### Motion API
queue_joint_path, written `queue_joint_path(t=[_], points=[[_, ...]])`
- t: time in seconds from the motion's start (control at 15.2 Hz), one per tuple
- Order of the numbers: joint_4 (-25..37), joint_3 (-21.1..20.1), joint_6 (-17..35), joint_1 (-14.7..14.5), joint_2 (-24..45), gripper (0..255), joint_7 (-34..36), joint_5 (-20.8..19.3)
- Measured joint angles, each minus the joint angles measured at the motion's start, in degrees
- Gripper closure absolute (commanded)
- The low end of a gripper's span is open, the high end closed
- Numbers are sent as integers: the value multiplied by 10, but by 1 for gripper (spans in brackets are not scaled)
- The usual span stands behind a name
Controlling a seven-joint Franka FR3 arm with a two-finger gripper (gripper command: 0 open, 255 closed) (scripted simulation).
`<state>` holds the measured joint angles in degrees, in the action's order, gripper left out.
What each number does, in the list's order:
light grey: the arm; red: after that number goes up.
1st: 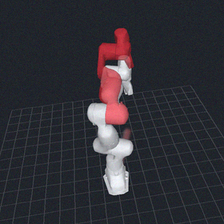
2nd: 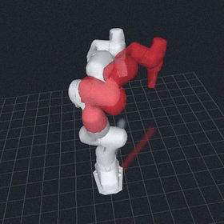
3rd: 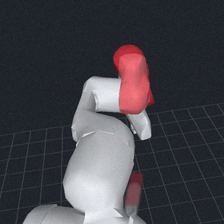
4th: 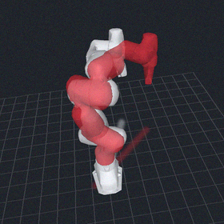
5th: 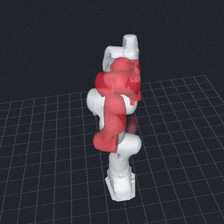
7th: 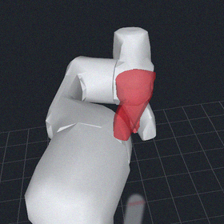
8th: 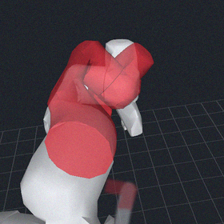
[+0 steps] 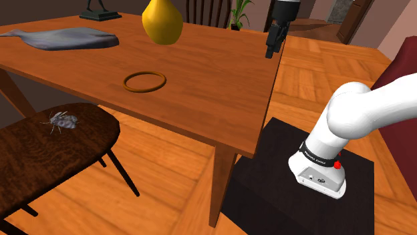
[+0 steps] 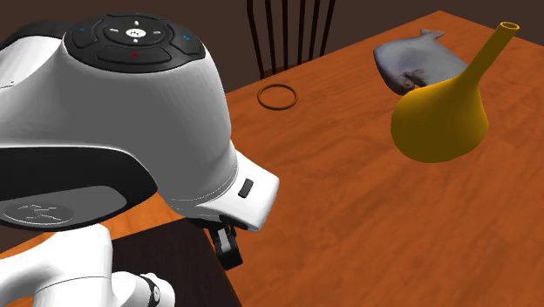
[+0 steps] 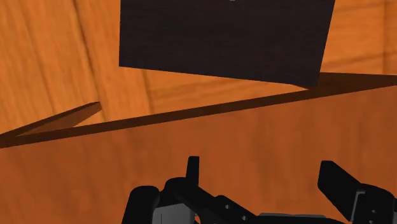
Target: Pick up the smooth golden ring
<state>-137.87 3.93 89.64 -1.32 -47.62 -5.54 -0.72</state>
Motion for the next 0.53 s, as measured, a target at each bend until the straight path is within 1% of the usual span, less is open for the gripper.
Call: queue_joint_path(t=[0.13,0.33,0.53], points=[[1,-7,0,0,1,0,11,5],[6,-49,7,-1,11,0,77,34],[25,-95,18,-1,37,0,154,64]])
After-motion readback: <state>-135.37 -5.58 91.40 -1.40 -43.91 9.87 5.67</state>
